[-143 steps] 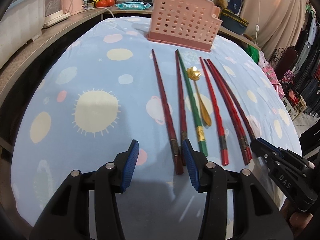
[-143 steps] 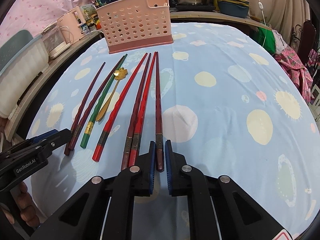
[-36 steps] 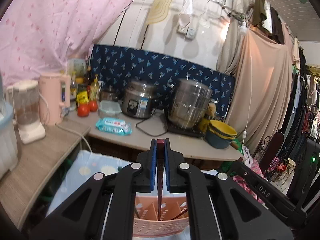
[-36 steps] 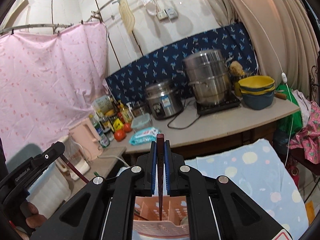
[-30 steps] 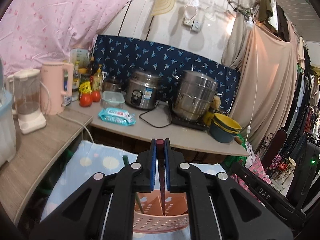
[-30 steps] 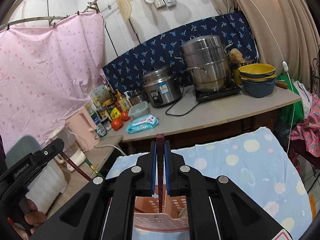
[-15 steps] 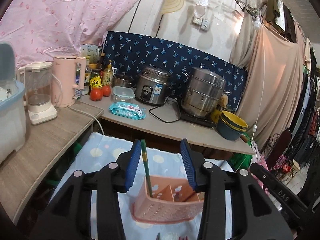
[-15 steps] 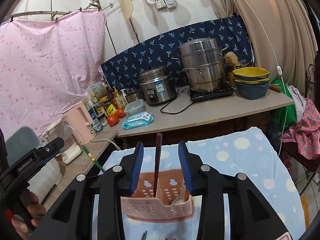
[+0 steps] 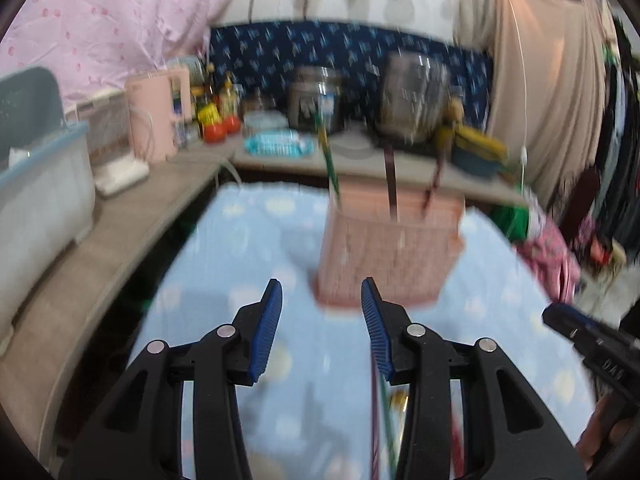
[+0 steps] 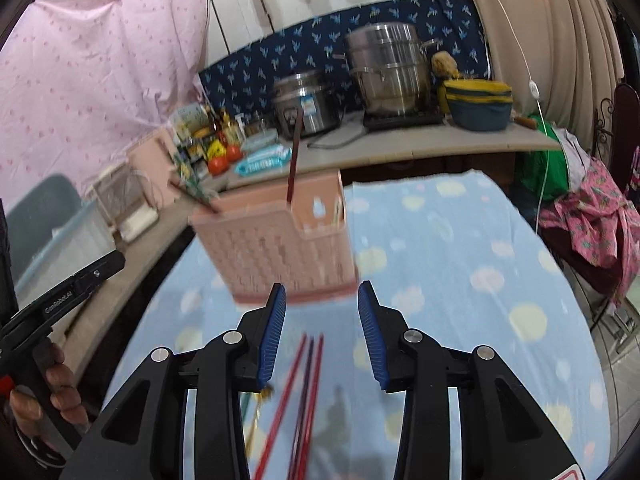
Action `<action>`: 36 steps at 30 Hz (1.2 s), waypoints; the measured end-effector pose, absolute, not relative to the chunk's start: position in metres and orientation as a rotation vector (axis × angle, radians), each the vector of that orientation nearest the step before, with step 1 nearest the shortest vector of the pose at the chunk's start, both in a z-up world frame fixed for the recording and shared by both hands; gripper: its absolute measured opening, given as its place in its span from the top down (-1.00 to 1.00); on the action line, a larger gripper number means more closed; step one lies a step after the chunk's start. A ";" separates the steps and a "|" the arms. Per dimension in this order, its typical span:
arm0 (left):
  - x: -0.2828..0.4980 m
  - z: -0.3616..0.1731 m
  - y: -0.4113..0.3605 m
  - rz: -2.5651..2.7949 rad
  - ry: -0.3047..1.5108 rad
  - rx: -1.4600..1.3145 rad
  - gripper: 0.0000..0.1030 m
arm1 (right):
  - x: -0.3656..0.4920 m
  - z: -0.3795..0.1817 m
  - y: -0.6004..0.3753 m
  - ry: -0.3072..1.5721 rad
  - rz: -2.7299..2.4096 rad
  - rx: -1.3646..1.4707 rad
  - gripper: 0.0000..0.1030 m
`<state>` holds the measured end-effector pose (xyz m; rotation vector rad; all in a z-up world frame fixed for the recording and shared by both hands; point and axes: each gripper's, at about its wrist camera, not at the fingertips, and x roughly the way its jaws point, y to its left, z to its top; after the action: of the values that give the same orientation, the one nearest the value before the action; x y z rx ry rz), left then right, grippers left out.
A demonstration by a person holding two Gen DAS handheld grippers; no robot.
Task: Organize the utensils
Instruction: 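Lower both chopsticks into the pink basket and open both tools, then close the left tool on a dark red chopstick while the right tool closes on a red chopstick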
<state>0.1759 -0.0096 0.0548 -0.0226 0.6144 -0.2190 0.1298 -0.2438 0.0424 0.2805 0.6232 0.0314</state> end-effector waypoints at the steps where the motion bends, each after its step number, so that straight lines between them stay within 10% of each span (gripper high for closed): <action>1: 0.169 0.045 -0.010 -0.220 0.639 -0.007 0.24 | 0.123 0.036 -0.242 0.640 0.035 0.275 0.28; 20: 0.081 -0.053 -0.010 -0.240 0.883 0.008 0.24 | 0.023 -0.065 -0.190 0.856 0.003 0.200 0.31; 36: 0.074 -0.060 -0.017 -0.272 0.901 0.004 0.24 | 0.026 -0.074 -0.172 0.877 0.033 0.176 0.71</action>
<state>0.0741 -0.0174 -0.0599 0.0037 0.9005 -0.2717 0.0258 -0.1720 -0.0740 0.1763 0.8772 0.0331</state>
